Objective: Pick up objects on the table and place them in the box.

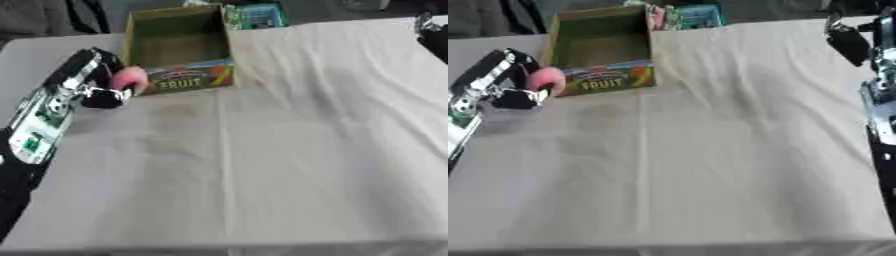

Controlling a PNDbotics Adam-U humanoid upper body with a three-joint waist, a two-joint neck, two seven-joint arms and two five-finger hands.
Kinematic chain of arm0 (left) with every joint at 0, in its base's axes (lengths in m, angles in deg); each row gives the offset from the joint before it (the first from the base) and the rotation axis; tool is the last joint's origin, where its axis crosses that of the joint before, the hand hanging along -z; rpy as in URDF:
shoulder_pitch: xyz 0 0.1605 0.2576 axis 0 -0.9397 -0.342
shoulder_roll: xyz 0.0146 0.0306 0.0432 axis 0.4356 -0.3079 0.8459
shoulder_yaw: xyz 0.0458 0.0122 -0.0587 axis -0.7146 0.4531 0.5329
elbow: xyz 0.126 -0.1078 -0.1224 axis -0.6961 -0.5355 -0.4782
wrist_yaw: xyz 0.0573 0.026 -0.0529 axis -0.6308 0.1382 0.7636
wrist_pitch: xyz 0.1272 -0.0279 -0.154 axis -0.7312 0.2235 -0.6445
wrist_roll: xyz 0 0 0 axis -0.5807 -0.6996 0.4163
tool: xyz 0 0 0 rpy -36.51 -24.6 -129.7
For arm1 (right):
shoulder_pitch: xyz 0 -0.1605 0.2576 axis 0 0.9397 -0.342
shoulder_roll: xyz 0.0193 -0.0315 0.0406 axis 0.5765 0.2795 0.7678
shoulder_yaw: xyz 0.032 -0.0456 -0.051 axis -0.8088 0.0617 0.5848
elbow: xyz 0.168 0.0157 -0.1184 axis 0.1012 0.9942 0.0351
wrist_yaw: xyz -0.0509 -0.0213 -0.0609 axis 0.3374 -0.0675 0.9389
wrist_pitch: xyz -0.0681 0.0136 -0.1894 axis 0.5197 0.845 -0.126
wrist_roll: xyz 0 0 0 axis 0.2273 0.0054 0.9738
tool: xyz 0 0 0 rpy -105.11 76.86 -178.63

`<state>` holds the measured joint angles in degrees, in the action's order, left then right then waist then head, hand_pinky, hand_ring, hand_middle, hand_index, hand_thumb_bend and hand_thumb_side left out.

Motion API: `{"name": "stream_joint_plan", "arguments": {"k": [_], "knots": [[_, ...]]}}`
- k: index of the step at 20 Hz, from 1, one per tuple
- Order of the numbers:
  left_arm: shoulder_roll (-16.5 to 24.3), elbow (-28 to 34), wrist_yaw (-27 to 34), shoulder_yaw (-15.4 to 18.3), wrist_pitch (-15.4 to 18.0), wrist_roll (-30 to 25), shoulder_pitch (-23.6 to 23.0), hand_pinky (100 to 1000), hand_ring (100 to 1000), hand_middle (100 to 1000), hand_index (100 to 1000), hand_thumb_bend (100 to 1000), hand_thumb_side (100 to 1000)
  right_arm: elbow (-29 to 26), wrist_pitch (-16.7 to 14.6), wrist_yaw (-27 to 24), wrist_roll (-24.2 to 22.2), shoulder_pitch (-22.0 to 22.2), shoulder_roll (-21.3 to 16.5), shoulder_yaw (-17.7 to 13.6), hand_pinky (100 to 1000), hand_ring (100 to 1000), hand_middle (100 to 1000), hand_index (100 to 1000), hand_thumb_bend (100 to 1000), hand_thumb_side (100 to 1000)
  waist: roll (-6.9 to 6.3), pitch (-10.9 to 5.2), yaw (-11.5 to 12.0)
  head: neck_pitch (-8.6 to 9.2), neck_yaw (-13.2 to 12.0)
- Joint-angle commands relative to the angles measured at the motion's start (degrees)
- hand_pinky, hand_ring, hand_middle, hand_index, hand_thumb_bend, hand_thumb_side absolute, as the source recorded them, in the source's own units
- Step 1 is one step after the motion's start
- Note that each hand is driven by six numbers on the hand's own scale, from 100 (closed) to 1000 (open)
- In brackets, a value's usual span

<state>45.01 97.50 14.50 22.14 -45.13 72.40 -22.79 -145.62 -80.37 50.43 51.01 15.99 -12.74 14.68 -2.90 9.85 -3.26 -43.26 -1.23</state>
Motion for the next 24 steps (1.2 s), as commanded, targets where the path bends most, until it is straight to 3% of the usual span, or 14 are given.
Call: {"name": "stream_joint_plan", "arguments": {"k": [1, 7, 14, 17, 18, 20, 21, 22, 23, 24], "knots": [[1.31, -1.57, -0.48, 1.94, -0.95, 2.11, 3.69, 480, 405, 432, 531, 215, 100, -0.55, -0.19, 0.25, -0.39, -1.4, -0.75, 0.31, 734, 881, 715, 893, 100, 473, 0.08, -1.15, -0.5, -0.32, -0.63], [-0.64, -11.91, -3.74, 4.73, -1.34, 6.41, 8.91, 482, 414, 441, 538, 215, 100, -0.19, -0.9, 0.74, -1.83, -2.87, -0.09, 1.96, 735, 880, 716, 892, 100, 463, -0.16, -1.09, -3.35, -0.37, -2.18], [-2.75, -25.01, -6.58, 9.03, 0.0, 14.88, 12.57, 498, 446, 477, 570, 223, 100, -1.61, -2.6, 0.7, -4.65, -5.39, 1.13, 4.66, 738, 879, 718, 892, 100, 454, -0.47, -0.11, -8.8, 0.76, -5.02], [-3.36, -28.82, -7.52, 10.24, 0.01, 19.11, 13.4, 515, 499, 534, 631, 292, 100, -2.24, -3.18, 0.76, -6.06, -5.93, 1.5, 5.69, 740, 879, 719, 893, 100, 452, -0.56, 0.31, -10.62, 1.16, -6.12], [-3.61, -29.79, -7.84, 10.45, -0.05, 20.22, 13.6, 532, 526, 561, 665, 350, 100, -2.41, -3.33, 0.78, -6.41, -6.02, 1.58, 5.88, 740, 879, 719, 893, 100, 452, -0.58, 0.43, -11.12, 1.23, -6.35], [-4.01, -31.45, -8.87, 10.44, 0.14, 20.98, 13.87, 578, 590, 623, 718, 512, 202, -2.66, -3.5, 0.86, -6.93, -6.07, 1.59, 6.09, 741, 879, 719, 893, 100, 451, -0.55, 0.58, -11.9, 1.21, -6.67], [-4.12, -31.98, -9.46, 10.4, 0.32, 20.81, 13.93, 636, 669, 698, 771, 633, 284, -2.74, -3.53, 0.84, -7.06, -6.06, 1.58, 6.09, 740, 878, 719, 893, 100, 451, -0.53, 0.61, -12.12, 1.19, -6.73], [-4.15, -32.34, -10.23, 10.26, 0.55, 20.14, 13.97, 648, 690, 722, 784, 676, 313, -2.78, -3.52, 0.8, -7.12, -6.03, 1.57, 6.06, 740, 878, 719, 893, 100, 451, -0.5, 0.63, -12.31, 1.15, -6.76], [-4.16, -32.35, -10.96, 10.29, 0.74, 19.66, 14.0, 681, 739, 778, 821, 835, 402, -2.8, -3.51, 0.75, -7.16, -6.01, 1.55, 6.05, 740, 878, 719, 893, 100, 451, -0.45, 0.64, -12.4, 1.13, -6.74], [-4.14, -32.04, -11.65, 10.37, 0.92, 19.44, 13.96, 688, 749, 791, 827, 863, 419, -2.8, -3.51, 0.72, -7.2, -6.02, 1.54, 6.03, 740, 878, 719, 893, 100, 451, -0.41, 0.67, -12.43, 1.15, -6.69]]}}
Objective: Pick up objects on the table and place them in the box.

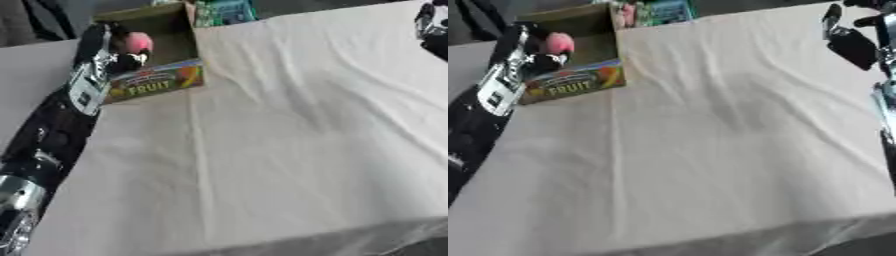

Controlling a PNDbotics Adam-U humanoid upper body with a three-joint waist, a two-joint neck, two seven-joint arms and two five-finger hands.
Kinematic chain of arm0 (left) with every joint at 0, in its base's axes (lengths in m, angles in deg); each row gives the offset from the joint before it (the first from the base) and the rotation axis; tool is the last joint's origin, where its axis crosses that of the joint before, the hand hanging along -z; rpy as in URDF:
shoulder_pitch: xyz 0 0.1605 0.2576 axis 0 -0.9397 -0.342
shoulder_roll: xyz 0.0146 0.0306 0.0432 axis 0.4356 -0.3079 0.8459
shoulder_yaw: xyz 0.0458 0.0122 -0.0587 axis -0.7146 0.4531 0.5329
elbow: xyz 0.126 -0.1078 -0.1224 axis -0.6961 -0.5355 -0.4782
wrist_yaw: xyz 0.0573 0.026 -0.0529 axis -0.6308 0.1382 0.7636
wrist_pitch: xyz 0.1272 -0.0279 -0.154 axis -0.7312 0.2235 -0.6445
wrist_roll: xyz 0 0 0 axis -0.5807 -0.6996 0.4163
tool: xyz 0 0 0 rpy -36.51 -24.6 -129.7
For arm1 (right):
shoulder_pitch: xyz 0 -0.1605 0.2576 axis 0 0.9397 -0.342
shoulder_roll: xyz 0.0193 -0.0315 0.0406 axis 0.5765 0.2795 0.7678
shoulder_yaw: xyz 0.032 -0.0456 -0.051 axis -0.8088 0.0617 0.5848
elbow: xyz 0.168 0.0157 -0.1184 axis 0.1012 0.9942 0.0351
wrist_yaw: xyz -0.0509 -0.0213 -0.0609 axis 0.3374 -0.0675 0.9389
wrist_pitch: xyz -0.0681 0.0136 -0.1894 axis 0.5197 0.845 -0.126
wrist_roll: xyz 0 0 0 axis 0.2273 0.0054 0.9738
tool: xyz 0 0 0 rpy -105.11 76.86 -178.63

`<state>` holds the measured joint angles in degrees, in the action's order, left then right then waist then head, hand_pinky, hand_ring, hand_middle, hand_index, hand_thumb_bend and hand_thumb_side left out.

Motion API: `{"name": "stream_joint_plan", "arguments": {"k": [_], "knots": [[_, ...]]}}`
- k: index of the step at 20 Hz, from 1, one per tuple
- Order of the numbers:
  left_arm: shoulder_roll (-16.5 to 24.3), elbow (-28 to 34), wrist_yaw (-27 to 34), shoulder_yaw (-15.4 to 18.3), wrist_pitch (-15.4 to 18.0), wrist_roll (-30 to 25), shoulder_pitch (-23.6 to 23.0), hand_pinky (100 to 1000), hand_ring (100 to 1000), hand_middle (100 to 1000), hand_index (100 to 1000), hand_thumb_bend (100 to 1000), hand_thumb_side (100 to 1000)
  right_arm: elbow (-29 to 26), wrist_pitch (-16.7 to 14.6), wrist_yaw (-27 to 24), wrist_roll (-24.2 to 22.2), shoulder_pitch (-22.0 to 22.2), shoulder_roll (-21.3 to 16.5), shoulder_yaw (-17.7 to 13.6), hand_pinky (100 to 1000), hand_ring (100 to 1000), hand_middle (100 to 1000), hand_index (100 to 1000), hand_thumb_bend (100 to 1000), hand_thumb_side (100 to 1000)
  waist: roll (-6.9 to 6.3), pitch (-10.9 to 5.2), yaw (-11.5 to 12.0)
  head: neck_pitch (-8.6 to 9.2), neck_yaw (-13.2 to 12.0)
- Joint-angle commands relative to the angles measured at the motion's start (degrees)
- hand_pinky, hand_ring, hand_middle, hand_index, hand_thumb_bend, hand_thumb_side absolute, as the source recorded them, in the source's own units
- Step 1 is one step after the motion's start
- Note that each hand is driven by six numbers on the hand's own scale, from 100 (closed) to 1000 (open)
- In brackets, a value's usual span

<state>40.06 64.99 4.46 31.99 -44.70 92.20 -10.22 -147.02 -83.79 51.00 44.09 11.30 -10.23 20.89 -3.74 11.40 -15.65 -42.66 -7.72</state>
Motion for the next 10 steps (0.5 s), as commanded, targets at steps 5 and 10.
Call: {"name": "stream_joint_plan", "arguments": {"k": [5, 10], "knots": [[1.37, 4.67, -0.31, 1.21, 0.94, 1.46, 0.74, 679, 749, 805, 818, 984, 504, -1.57, -0.07, 0.09, -0.15, -1.25, -1.13, -0.47, 739, 879, 719, 894, 100, 453, 0.33, -0.73, 0.51, 0.86, 0.22], [3.59, 16.86, 13.82, -0.15, 3.26, 3.07, -2.7, 617, 662, 718, 746, 805, 498, -2.14, 0.11, -0.17, 0.47, -0.75, -1.24, -1.04, 737, 878, 717, 894, 100, 458, 0.31, -0.62, 2.19, 1.05, 1.19]]}}
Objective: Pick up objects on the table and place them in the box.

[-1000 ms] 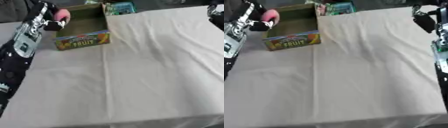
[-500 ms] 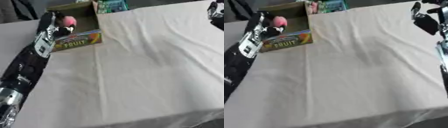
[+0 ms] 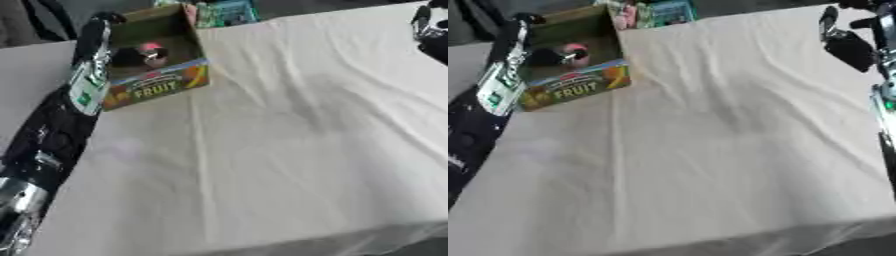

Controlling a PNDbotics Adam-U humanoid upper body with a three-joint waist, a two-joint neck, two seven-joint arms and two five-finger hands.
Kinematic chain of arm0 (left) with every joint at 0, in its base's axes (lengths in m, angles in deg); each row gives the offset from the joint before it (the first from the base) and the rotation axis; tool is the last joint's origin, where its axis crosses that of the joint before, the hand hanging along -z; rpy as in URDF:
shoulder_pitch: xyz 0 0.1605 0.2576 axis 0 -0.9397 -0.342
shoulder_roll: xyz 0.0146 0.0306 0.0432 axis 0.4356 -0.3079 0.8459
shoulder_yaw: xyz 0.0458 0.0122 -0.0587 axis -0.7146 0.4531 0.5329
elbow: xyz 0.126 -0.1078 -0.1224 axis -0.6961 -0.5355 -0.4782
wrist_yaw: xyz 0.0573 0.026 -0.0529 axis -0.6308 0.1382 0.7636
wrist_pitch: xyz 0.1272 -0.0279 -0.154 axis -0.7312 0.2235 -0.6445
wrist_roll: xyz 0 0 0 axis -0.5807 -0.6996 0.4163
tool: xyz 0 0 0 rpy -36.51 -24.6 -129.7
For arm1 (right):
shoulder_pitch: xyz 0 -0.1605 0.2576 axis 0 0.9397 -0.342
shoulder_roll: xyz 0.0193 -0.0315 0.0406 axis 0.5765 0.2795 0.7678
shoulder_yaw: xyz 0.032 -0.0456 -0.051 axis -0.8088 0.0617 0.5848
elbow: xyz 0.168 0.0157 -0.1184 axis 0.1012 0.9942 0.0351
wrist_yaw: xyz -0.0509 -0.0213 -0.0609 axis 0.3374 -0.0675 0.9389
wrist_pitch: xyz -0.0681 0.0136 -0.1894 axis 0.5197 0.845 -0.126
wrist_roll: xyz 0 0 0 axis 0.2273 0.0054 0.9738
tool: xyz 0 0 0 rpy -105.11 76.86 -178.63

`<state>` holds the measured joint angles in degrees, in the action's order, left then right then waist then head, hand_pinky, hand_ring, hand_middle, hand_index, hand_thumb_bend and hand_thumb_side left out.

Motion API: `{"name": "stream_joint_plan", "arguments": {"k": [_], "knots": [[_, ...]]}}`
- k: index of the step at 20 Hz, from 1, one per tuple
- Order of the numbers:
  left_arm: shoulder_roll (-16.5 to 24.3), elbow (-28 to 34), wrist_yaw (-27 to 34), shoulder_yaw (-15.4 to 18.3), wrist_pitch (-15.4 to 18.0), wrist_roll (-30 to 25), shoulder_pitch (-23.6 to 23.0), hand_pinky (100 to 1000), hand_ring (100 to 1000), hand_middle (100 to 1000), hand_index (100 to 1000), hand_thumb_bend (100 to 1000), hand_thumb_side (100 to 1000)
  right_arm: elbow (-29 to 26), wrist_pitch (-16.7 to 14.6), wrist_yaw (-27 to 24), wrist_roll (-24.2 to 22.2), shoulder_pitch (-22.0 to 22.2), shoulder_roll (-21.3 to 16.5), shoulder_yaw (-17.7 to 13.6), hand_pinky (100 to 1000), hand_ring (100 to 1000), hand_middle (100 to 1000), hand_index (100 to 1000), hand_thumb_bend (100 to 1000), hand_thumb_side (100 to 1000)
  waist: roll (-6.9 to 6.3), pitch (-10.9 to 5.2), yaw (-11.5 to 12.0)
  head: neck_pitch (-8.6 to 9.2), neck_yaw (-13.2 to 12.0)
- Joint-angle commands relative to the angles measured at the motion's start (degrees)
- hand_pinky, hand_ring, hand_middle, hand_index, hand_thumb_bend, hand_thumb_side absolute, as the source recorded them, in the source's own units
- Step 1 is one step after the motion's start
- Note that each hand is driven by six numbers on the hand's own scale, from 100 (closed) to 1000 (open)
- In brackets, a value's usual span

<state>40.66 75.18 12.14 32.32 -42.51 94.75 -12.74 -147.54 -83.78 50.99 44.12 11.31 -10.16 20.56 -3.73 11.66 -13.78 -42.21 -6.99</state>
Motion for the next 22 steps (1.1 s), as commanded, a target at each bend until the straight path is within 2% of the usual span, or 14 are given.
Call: {"name": "stream_joint_plan", "arguments": {"k": [1, 3, 7, 12, 16, 22], "knots": [[3.65, 9.8, 9.17, -0.84, 1.34, 0.41, -1.25, 614, 659, 712, 738, 758, 492, -1.78, 0.13, -0.24, 0.64, -0.66, -1.28, -0.85, 736, 878, 717, 894, 100, 458, 0.3, -0.87, 0.68, 0.59, 0.64], [5.33, 17.07, 15.98, -1.34, 2.15, 0.03, -4.63, 604, 651, 699, 722, 705, 463, -2.25, 0.12, -0.59, 1.26, -0.42, -1.22, -1.18, 734, 876, 713, 895, 100, 461, 0.26, -0.76, 1.62, 0.66, 1.07], [7.54, 30.97, 27.23, -0.64, 2.68, 0.56, -13.14, 588, 633, 676, 707, 670, 443, -3.55, 0.07, -2.04, 2.75, 0.31, -1.15, -1.84, 727, 872, 706, 897, 100, 471, 0.13, -0.47, 3.3, 0.69, 1.63], [6.58, 43.16, 33.07, 1.5, 2.22, 2.03, -22.65, 583, 622, 663, 699, 638, 429, -5.04, 0.23, -3.53, 4.31, 1.31, -1.32, -2.52, 725, 870, 700, 897, 100, 476, 0.27, -0.29, 5.6, 0.71, 1.91], [4.39, 48.16, 34.34, 3.14, 1.65, 3.07, -27.05, 577, 609, 651, 691, 624, 422, -5.82, 0.2, -4.08, 4.76, 1.71, -1.28, -2.74, 723, 868, 697, 897, 100, 480, 0.38, -0.2, 6.78, 0.73, 0.99], [1.2, 50.81, 35.39, 4.56, 1.51, 4.42, -30.54, 569, 598, 638, 682, 610, 416, -7.08, 0.06, -4.94, 4.85, 2.23, -0.81, -2.79, 722, 868, 696, 897, 100, 487, 0.49, -0.07, 7.8, 0.93, -0.04]]}}
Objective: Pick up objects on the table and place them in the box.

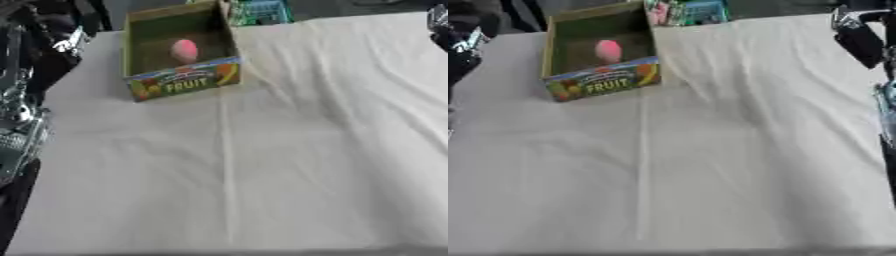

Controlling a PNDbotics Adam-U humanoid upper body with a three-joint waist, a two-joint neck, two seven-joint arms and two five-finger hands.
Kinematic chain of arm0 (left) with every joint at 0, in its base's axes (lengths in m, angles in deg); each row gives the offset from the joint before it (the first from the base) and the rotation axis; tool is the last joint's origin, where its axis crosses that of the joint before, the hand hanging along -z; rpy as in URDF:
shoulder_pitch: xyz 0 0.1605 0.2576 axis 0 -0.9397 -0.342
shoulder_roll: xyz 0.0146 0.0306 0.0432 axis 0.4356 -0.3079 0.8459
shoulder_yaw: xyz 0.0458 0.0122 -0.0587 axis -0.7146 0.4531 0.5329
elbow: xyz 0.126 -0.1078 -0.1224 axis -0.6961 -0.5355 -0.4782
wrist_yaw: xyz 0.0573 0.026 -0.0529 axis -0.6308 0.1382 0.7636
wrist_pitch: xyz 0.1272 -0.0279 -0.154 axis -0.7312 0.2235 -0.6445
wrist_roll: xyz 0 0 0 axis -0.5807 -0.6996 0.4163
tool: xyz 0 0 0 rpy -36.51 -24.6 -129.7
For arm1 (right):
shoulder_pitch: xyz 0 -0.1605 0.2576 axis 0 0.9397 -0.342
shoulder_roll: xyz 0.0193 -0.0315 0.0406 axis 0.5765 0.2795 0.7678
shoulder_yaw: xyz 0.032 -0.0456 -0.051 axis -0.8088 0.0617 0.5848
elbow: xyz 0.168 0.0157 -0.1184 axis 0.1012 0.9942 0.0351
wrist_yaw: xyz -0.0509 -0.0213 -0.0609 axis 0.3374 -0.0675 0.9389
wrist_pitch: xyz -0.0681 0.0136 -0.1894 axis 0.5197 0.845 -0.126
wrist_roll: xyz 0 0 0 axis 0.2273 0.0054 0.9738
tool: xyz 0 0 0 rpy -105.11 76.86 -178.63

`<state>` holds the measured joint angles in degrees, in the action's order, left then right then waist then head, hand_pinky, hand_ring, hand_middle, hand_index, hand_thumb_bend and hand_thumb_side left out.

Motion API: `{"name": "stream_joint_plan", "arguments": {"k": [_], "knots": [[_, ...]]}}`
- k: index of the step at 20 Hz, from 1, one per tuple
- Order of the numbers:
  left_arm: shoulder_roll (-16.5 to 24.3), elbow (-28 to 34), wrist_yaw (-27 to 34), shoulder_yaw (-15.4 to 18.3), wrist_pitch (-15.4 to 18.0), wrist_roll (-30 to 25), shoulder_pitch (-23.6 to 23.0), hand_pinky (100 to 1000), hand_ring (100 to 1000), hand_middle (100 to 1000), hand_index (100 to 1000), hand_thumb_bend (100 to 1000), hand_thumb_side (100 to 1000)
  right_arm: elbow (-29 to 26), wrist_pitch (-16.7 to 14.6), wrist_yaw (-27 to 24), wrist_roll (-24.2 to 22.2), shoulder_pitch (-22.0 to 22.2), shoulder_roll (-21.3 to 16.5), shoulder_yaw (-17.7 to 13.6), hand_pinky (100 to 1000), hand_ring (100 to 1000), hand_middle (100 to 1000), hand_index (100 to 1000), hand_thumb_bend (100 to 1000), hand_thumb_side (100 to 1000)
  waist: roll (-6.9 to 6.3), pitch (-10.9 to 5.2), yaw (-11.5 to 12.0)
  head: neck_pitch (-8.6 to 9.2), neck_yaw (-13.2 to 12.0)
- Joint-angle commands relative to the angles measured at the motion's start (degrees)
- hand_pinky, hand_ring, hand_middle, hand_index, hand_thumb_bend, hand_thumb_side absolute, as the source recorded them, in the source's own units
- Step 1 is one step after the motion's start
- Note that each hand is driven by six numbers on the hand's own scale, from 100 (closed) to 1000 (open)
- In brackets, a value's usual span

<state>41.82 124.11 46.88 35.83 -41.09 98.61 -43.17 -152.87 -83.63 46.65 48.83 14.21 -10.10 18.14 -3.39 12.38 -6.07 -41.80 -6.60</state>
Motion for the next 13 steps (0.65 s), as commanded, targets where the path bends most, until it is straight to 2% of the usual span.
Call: {"name": "stream_joint_plan", "arguments": {"k": [1, 13], "knots": [[-0.24, 2.04, 0.78, 1.09, 0.14, 0.53, -0.51, 569, 597, 638, 682, 609, 416, -1.88, -0.08, -0.71, 0.13, -0.62, -0.85, -0.39, 722, 868, 696, 897, 100, 487, 0.16, -0.77, 0.15, 0.49, -0.42], [-2.79, 1.18, 1.51, 1.28, 1.02, 0.57, -2.38, 562, 585, 624, 676, 598, 407, -2.3, 0.02, -1.43, -0.05, -0.18, -0.69, -0.55, 722, 868, 695, 897, 100, 493, 0.23, -0.67, 0.31, -0.29, -0.47]]}}
